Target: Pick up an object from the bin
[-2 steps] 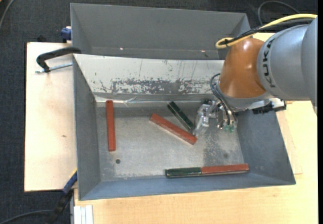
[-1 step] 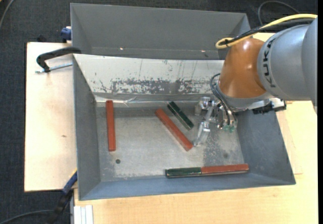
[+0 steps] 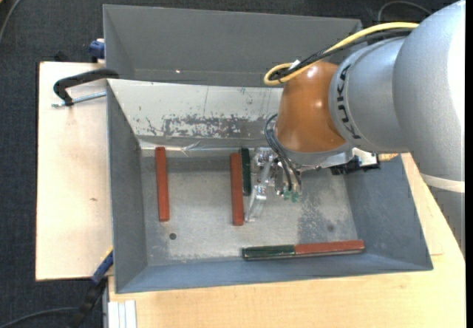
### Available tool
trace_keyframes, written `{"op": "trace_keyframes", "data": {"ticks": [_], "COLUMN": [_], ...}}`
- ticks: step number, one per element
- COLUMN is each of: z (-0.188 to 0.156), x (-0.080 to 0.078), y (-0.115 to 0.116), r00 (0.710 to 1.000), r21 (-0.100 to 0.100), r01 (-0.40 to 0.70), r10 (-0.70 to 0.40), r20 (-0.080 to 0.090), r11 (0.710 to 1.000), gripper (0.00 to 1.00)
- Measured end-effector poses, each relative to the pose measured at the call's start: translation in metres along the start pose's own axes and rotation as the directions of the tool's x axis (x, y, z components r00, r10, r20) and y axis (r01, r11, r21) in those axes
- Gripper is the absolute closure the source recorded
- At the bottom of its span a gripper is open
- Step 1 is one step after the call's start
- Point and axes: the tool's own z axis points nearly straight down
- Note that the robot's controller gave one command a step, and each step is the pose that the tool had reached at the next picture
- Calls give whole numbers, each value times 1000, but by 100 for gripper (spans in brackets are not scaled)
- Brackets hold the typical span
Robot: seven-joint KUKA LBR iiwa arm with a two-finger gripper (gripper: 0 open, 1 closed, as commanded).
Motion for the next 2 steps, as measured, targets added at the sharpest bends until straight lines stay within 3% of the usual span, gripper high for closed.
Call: {"op": "trace_keyframes", "data": {"ticks": [1,2], "z": [-39,-39], "x": [12,58], "y": [55,-29], "r00": [964,963], "r21": [-2,10], "r01": [-266,-271], "r10": [266,271], "r20": [8,-2], "r11": [964,962], "gripper": [0,0]}}
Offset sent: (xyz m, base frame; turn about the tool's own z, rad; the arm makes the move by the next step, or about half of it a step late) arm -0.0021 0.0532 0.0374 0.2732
